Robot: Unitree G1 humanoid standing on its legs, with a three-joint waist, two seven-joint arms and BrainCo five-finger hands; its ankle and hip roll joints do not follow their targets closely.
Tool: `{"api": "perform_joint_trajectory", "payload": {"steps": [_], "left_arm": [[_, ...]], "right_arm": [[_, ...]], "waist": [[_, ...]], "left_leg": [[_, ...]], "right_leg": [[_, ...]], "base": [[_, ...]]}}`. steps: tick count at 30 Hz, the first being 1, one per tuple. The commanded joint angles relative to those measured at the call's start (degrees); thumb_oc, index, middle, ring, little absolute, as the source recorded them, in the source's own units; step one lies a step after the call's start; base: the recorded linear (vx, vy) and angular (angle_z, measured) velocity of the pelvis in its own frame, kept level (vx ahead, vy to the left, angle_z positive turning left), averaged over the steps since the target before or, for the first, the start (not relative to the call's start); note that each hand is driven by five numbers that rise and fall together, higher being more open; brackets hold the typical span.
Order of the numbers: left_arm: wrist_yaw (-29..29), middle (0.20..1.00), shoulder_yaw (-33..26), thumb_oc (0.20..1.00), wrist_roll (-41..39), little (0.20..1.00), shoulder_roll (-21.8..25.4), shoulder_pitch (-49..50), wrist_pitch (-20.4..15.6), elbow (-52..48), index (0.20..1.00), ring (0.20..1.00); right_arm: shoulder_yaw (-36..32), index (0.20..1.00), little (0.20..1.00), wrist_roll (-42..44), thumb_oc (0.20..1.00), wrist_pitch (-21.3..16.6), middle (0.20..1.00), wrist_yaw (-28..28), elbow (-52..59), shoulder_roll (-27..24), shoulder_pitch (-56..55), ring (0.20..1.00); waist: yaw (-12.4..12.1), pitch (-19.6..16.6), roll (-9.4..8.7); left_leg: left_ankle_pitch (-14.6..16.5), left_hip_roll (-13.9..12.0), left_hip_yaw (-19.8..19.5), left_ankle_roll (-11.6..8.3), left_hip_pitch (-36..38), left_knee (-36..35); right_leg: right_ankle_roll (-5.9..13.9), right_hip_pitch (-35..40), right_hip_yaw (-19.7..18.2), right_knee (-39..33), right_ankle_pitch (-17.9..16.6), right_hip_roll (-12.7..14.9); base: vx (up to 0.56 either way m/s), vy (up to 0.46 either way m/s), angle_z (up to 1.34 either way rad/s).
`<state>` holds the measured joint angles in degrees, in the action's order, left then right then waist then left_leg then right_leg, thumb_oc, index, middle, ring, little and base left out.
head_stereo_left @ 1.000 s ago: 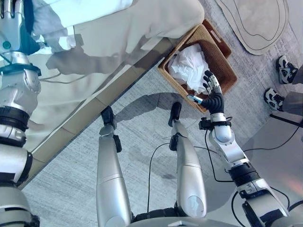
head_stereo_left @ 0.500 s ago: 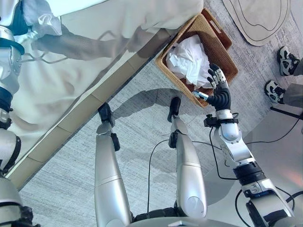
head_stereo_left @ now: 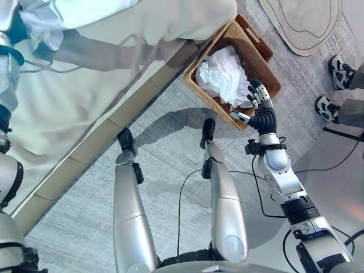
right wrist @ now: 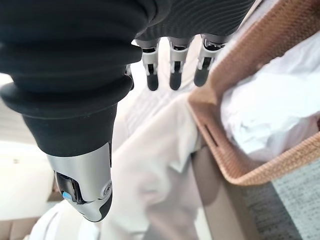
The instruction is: Pick up clothes into the bucket
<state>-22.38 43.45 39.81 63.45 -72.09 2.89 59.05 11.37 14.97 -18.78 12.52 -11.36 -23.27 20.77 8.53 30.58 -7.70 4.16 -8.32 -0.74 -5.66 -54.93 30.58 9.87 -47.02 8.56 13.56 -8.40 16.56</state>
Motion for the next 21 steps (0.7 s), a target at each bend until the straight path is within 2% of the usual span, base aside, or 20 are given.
{"api": "perform_joint_trajectory", "payload": {"steps": [1,2,3,6,10,12,13,16,21], "left_arm": [[0.7,0.200,-7.2,0.200,-2.7,0.200,-1.3,4.8,-0.1,0.4,0.200,0.200],[0.0,0.200,-9.3,0.200,-4.4,0.200,-2.1,5.6,-0.4,-1.7,0.200,0.200],[-1.0,0.200,-11.8,0.200,-6.2,0.200,-3.2,6.1,-0.8,-5.6,0.200,0.200],[-3.3,0.200,-17.3,0.200,-10.1,0.200,-5.6,9.2,-3.2,-13.3,0.200,0.200],[-3.3,0.200,-24.4,0.200,-14.2,0.200,-10.7,14.0,-6.1,-25.1,0.200,0.200],[-2.9,0.200,-25.1,0.200,-15.2,0.200,-12.1,14.4,-6.8,-26.6,0.200,0.200],[-3.1,0.200,-25.5,0.200,-17.6,0.200,-15.0,13.3,-7.9,-29.4,0.200,0.200],[-3.0,0.200,-24.9,0.200,-22.8,0.200,-19.0,10.4,-9.8,-30.9,0.200,0.200],[-0.2,0.200,-22.3,0.200,-34.1,0.200,-21.5,4.2,-12.4,-29.9,0.200,0.200]], "right_arm": [[-3.5,1.000,1.000,1.2,1.000,-1.8,1.000,0.0,2.2,-0.8,-2.6,1.000],[-3.4,1.000,1.000,1.1,1.000,-1.7,1.000,0.1,1.8,-0.6,-2.6,1.000],[-3.5,1.000,1.000,1.0,1.000,-1.6,1.000,0.2,1.4,-0.3,-2.8,1.000],[-4.3,1.000,1.000,0.0,1.000,-1.4,1.000,0.8,0.7,0.5,-2.9,1.000],[-5.6,1.000,1.000,-1.4,1.000,-0.4,1.000,1.5,-0.9,1.1,-3.3,1.000],[-5.6,1.000,1.000,-1.6,1.000,-0.1,1.000,1.3,-1.4,1.0,-3.3,1.000],[-5.7,1.000,1.000,-1.5,1.000,0.2,1.000,1.3,-2.1,1.3,-3.2,1.000],[-5.6,1.000,1.000,-1.1,1.000,0.6,1.000,1.2,-3.0,1.7,-3.6,1.000],[-5.8,1.000,1.000,-0.3,1.000,1.2,1.000,0.0,-3.6,1.8,-5.4,1.000]], "waist": [[-1.4,-1.2,0.05],[-1.5,-1.5,0.15],[-1.5,-1.3,0.13],[-2.2,-1.6,0.41],[-2.9,-1.9,1.30],[-2.9,-2.0,1.48],[-2.9,-2.4,1.60],[-2.5,-3.1,1.83],[-1.6,-4.2,2.08]], "left_leg": [[-1.3,2.0,1.0,0.52,0.8,-3.3],[-1.5,2.2,1.0,0.56,1.5,-3.8],[-3.5,2.6,1.5,0.87,1.8,-4.4],[-3.9,3.1,1.4,0.66,4.2,-6.2],[-4.4,3.7,1.4,0.47,7.7,-8.5],[-4.5,3.9,1.5,0.48,8.7,-9.0],[-4.7,4.1,1.5,0.54,10.4,-10.0],[-5.2,4.3,1.6,0.56,12.8,-11.5],[-5.9,4.4,1.6,0.59,15.0,-12.9]], "right_leg": [[4.40,3.3,2.0,2.7,2.6,2.6],[4.38,4.0,2.0,2.5,2.6,2.6],[3.89,4.4,2.4,1.9,1.3,3.1],[3.76,6.4,2.6,1.3,1.5,3.1],[3.62,9.9,3.1,-0.2,1.7,3.2],[3.56,10.8,3.2,-0.5,1.7,3.2],[3.55,12.3,3.4,-1.2,1.6,3.2],[3.59,14.4,3.6,-2.2,1.3,3.2],[3.76,17.1,4.0,-3.6,0.8,3.4]], "base": [[0.00,-0.033,0.02],[-0.07,-0.022,0.03],[-0.07,-0.020,0.06],[-0.02,-0.029,0.08],[0.01,-0.030,0.16],[0.01,-0.012,0.09],[0.00,-0.016,0.07],[0.01,-0.013,0.05],[0.00,-0.010,0.01]]}}
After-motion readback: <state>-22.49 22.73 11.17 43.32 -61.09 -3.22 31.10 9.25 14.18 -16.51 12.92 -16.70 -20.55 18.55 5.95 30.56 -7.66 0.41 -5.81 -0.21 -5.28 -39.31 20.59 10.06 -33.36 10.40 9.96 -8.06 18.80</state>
